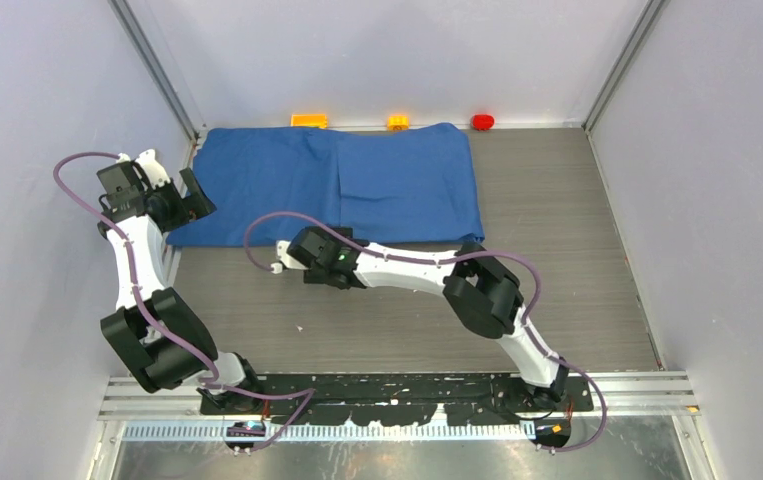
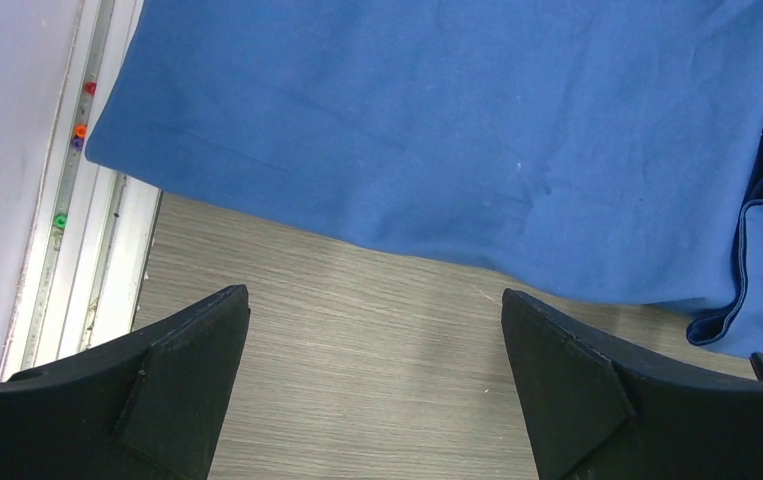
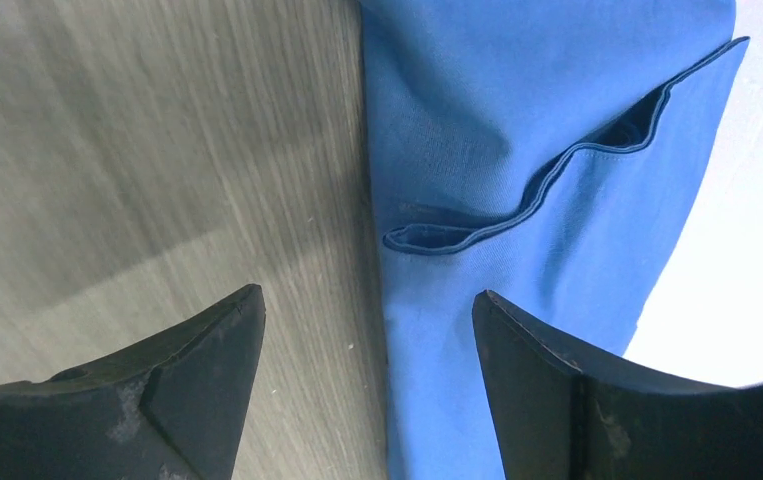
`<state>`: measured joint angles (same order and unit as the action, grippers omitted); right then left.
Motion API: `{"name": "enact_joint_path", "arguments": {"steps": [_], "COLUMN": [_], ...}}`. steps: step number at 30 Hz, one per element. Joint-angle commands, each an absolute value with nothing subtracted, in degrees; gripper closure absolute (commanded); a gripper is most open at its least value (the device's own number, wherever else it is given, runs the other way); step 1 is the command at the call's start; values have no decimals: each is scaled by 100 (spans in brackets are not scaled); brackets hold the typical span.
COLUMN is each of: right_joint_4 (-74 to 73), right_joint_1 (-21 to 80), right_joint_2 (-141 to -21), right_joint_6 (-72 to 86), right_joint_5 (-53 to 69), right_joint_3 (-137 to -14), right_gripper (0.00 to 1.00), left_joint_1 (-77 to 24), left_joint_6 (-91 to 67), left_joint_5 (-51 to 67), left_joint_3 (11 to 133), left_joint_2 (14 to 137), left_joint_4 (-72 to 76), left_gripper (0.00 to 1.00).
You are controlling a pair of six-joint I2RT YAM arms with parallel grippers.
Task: Open and lay out the surgical kit
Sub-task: Open the surgical kit at the center of the board.
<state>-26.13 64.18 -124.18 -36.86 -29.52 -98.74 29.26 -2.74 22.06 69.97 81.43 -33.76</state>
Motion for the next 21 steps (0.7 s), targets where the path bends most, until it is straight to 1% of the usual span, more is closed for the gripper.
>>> {"name": "enact_joint_path", "arguments": {"steps": [1,4,7,13,18,20,21], "right_joint_4": [-1977,-1673,-1449,-1296,-1235,-1214,-1215], "right_joint_1": [6307,6282,6235,6096,6067,6059,6063], "right_joint_2": [-12706,-12875,-13015,-12915,-12799,-12702,-12655], "right_joint_6": [-4193,-4383,-4555,-4527,-4523,-4463,-4438], "right_joint_5": [-3608,-3773,-3955,-4035,-4107,-4108,-4108], "right_joint_3": [-9883,-9858,-9868,-9860,-9844,-9824,-9819], "right_gripper": [20,21,29,60,92,99,99], "left_joint_1": [2904,2903,2907,2906,2905,2901,2908], "left_joint_6": [-303,-313,-333,-334,-384,-387,-389], "left_joint_5": [2259,2259,2280,2310,2359,2367,2366], "left_joint_3": [7184,7222,7242,7226,7221,7220,7216], "left_joint_2": [8038,8055,8060,8041,8096,8107,8104], "left_joint_4": [-3383,-3400,-3422,-3413,-3408,-3413,-3415], "left_gripper": [0,0,0,0,0,0,0]}}
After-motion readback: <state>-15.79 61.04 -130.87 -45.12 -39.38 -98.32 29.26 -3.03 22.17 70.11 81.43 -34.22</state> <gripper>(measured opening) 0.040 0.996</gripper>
